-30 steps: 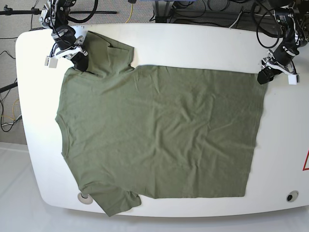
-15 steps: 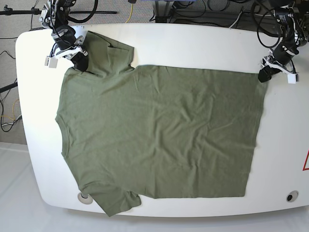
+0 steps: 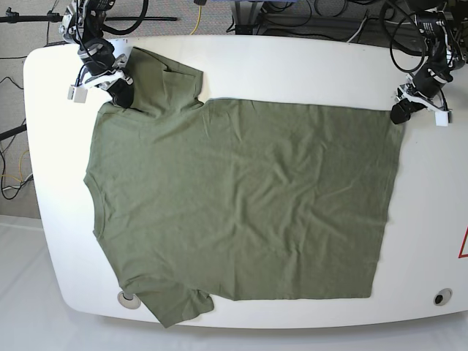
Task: Fold the T-shirt properly
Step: 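Lift both grippers and pull the shoulder edge over the shirt body, then lower the held shoulder edge onto the shirt with both grippers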
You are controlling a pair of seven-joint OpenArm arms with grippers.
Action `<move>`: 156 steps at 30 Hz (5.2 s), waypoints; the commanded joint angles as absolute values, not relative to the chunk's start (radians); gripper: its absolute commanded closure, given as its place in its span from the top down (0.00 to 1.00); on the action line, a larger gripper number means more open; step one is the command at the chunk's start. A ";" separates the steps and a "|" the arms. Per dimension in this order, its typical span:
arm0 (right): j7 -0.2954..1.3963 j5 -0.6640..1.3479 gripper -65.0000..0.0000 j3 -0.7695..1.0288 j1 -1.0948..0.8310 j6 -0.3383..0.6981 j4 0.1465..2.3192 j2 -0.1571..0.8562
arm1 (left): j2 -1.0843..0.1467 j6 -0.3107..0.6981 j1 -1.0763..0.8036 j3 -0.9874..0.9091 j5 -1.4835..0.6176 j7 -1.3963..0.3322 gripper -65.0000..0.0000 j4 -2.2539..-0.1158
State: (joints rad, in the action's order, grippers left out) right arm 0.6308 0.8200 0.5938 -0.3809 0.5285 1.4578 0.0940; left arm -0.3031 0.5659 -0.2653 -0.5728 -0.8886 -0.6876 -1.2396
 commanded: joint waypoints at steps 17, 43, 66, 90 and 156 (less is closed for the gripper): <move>0.660 0.804 0.00 0.612 -0.425 0.517 1.492 0.111 | -0.326 0.581 -0.300 -0.581 -0.913 -0.713 0.00 -1.251; 0.661 0.860 0.00 0.713 -0.627 0.539 1.735 0.112 | -0.318 0.602 -0.486 -0.608 -0.909 -0.736 0.00 -1.503; 0.670 0.888 0.00 0.783 -0.678 0.563 1.793 0.101 | -0.314 0.614 -0.518 -0.630 -0.902 -0.742 0.00 -1.531; 0.670 0.880 0.00 0.791 -0.594 0.560 1.808 0.103 | -0.314 0.583 -0.488 -0.632 -0.890 -0.758 0.00 -1.665; 0.728 0.727 0.00 0.776 -0.179 0.554 1.633 0.146 | -0.300 0.566 -0.184 -0.608 -0.748 -0.764 0.00 -1.547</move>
